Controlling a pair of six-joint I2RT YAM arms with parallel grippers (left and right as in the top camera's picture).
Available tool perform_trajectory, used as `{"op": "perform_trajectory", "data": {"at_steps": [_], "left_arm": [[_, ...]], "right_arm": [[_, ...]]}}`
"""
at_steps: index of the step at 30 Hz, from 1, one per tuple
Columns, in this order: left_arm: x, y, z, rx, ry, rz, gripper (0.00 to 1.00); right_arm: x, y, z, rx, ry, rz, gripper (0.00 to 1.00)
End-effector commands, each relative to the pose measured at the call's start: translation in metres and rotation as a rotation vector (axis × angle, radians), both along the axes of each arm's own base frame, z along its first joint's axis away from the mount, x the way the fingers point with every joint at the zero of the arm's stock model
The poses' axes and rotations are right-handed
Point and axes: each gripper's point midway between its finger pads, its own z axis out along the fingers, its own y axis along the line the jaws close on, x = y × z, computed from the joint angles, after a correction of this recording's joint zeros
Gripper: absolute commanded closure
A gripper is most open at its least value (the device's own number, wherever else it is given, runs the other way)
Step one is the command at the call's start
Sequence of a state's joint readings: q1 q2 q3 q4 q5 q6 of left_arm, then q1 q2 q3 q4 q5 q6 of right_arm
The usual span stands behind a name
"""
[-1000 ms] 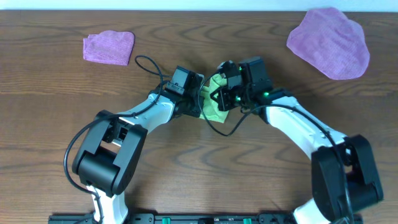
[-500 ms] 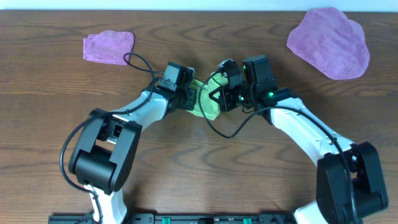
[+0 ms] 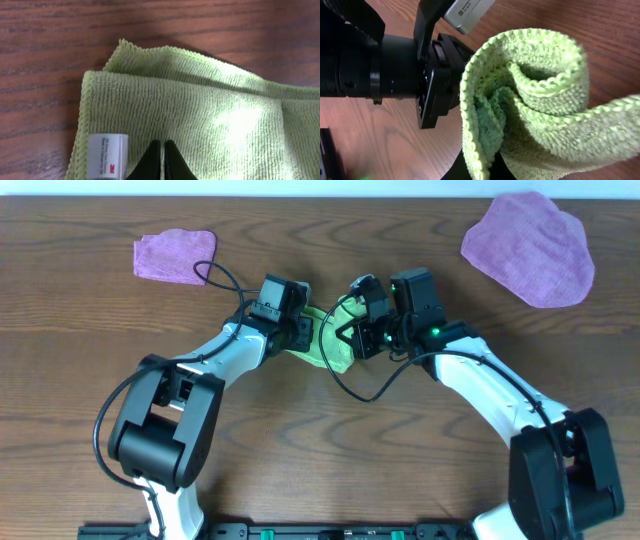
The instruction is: Fold the cloth
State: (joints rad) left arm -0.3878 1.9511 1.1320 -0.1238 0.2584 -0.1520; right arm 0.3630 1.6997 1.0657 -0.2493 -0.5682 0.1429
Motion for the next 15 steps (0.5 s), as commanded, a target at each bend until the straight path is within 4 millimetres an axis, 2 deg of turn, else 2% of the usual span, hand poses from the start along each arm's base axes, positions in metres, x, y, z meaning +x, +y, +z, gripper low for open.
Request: {"op": "perform_trajectory", "data": {"at_steps": [1, 6, 15], "left_arm": [[0.008, -0.001, 0.019, 0.0, -0.046, -0.017, 0.94], [-0.002, 0.005, 0.011, 0.037, -0.002, -0.024, 0.94], [-0.009, 0.014, 0.003, 0.08, 0.019, -0.018, 0.94]], "right_arm": [[0.005, 0.002, 0.013, 0.008, -0.045, 0.015, 0.98], [0.005, 0.002, 0.013, 0.008, -0.045, 0.015, 0.98], [0.006, 0.0, 0.013, 0.004, -0.054, 0.017, 0.98]]}}
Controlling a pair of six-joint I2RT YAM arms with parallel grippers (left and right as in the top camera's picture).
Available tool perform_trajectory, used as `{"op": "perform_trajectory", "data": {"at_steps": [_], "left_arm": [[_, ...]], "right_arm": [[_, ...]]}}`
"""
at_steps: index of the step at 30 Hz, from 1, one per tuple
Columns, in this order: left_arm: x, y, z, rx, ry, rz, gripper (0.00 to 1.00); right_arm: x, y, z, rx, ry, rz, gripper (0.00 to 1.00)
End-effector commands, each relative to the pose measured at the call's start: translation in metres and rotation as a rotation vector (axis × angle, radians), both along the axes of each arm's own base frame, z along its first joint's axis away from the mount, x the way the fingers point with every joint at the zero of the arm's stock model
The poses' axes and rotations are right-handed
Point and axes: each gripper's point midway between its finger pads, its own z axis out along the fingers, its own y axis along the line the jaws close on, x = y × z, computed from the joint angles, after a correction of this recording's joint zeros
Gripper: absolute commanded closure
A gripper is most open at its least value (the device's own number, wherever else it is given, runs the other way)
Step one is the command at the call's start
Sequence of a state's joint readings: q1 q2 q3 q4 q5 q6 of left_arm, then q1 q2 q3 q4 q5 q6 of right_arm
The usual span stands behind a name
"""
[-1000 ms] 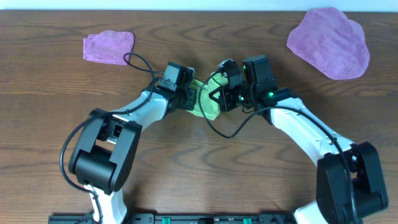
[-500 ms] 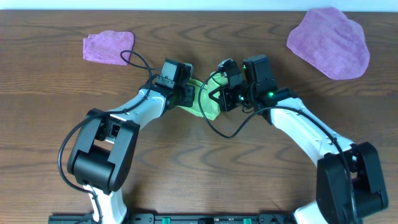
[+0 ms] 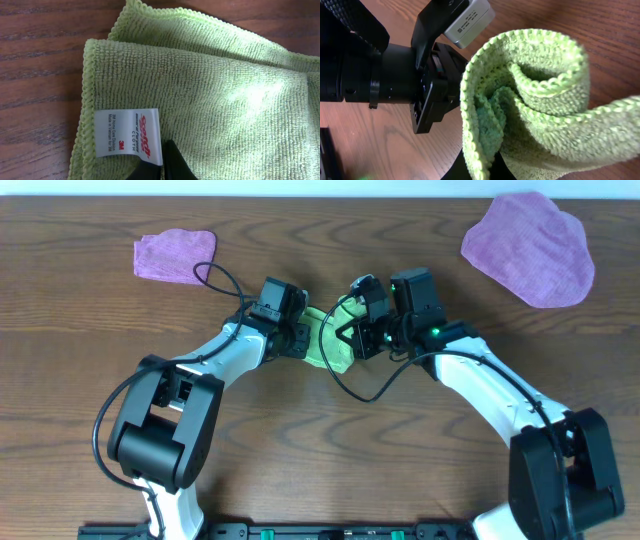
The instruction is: Fold the cloth
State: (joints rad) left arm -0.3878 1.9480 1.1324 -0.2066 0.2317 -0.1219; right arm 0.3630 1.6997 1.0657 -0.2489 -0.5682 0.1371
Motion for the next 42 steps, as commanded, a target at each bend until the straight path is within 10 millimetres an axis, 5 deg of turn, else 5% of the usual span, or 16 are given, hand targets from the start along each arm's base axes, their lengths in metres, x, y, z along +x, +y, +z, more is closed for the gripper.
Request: {"op": "perform_trajectory", "data": {"at_steps": [1, 20, 31, 42], "left_arm": [[0.003, 0.004, 0.01, 0.02, -0.027, -0.008, 0.94], [-0.029, -0.043, 0.008, -0.021, 0.02, -0.107, 0.94], [-0.022, -0.044, 0.013, -0.033, -0.01, -0.099, 0.94], [0.002, -0.026, 0.056, -0.034, -0.141, -0.036, 0.94]], "right_arm": [[0.007, -0.002, 0.013, 0.006, -0.05, 0.009, 0.98], [0.025, -0.031, 0.005, -0.075, -0.075, -0.088, 0.98], [0.022, -0.033, 0.004, -0.061, -0.055, -0.075, 0.98], [0.02, -0.03, 0.006, -0.045, -0.05, -0.061, 0.98]]}}
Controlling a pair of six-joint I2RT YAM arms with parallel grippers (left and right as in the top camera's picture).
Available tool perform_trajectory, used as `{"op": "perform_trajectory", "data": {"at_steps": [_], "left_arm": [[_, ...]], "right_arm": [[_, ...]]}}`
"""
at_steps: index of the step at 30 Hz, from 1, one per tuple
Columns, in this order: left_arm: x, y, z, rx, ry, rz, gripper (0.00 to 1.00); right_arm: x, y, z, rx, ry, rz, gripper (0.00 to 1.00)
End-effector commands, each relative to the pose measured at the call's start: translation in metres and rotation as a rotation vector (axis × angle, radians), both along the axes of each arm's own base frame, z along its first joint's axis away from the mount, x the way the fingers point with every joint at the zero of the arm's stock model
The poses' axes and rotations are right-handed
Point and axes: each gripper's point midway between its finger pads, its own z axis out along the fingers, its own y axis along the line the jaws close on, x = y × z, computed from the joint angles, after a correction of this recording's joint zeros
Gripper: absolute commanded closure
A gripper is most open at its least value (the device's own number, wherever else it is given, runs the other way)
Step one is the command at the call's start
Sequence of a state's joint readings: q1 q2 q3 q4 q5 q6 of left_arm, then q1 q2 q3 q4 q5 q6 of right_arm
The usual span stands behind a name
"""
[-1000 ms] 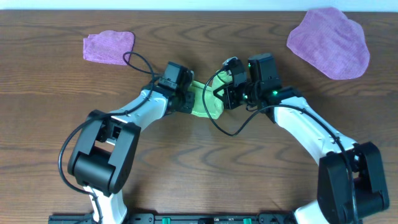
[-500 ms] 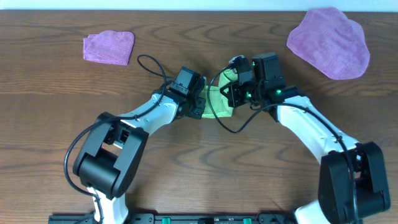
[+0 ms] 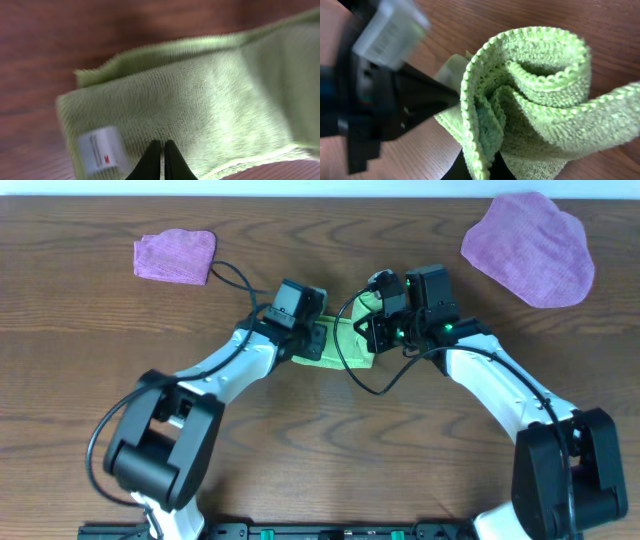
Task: Fold the cloth
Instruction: 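Release the left gripper and lift it away, right gripper holding the bundle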
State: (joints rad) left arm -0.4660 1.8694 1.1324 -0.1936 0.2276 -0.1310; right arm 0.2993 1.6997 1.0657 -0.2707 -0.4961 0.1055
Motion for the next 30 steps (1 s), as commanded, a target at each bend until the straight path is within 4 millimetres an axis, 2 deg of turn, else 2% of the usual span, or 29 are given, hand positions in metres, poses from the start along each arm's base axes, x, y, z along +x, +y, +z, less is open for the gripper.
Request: {"op": "perform_trajectory", "data": {"at_steps": [1, 6, 11, 17, 26, 30], "left_arm": [[0.011, 0.01, 0.027, -0.001, -0.07, 0.039, 0.94], [0.014, 0.035, 0.055, 0.002, -0.1, 0.09, 0.94], [0.01, 0.07, 0.08, 0.007, -0.104, 0.148, 0.94], [0.013, 0.094, 0.109, -0.009, -0.161, 0.199, 0.94], [0.003, 0.111, 0.14, -0.093, -0.184, 0.2, 0.94], [-0.002, 0.112, 0.158, -0.093, -0.231, 0.182, 0.94]], "right_arm": [[0.002, 0.004, 0.014, 0.026, -0.031, 0.03, 0.98], [-0.001, 0.012, 0.014, 0.023, -0.04, 0.053, 0.98], [-0.009, 0.028, 0.017, 0.025, -0.061, 0.106, 0.98], [-0.02, 0.047, 0.018, 0.025, -0.071, 0.158, 0.98], [-0.024, 0.049, 0.014, 0.009, -0.058, 0.161, 0.98], [-0.027, 0.051, 0.001, -0.006, -0.026, 0.173, 0.98]]}}
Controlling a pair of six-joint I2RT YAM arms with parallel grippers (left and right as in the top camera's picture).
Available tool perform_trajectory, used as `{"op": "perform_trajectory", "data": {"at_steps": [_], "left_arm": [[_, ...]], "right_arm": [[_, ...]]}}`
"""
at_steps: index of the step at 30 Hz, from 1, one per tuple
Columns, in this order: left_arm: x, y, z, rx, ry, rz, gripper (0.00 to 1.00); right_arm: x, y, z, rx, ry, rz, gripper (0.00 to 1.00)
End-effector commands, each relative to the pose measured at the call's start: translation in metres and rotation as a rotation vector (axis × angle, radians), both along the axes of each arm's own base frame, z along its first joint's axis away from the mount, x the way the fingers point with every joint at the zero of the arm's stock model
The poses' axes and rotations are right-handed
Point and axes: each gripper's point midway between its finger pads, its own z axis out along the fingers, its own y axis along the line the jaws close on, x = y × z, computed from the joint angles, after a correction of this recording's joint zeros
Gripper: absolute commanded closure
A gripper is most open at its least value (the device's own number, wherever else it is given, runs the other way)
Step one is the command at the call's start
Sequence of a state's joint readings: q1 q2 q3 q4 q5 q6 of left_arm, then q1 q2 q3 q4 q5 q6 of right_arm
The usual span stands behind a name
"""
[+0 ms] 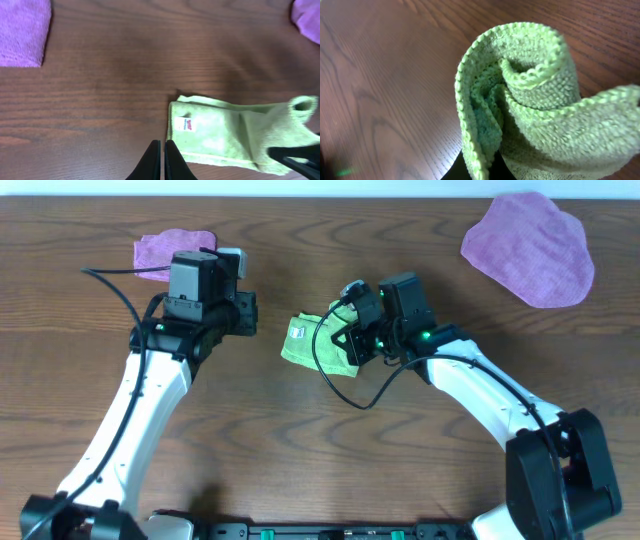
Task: Fold the cloth
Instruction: 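Release the left gripper and lift it away, right gripper holding the bundle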
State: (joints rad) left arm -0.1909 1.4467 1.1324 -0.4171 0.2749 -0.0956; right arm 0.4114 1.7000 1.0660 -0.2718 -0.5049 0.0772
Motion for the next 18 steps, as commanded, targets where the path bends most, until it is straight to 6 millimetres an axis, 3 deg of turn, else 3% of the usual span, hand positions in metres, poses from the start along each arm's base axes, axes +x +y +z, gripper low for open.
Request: {"op": "perform_trajectory", "data": {"at_steps": [1, 5, 18], "left_arm": [[-0.007, -0.001, 0.019, -0.001, -0.05, -0.035, 0.94], [-0.014, 0.001, 0.027, 0.009, -0.062, -0.047, 0.94], [-0.023, 0.0, 0.029, 0.006, -0.048, -0.061, 0.94]], "right_arm": [[-0.002, 0.01, -0.003, -0.005, -0.004, 0.041, 0.98], [-0.006, 0.02, -0.012, -0.012, 0.005, 0.064, 0.99], [-0.009, 0.045, -0.011, 0.022, -0.036, 0.112, 0.98]]}}
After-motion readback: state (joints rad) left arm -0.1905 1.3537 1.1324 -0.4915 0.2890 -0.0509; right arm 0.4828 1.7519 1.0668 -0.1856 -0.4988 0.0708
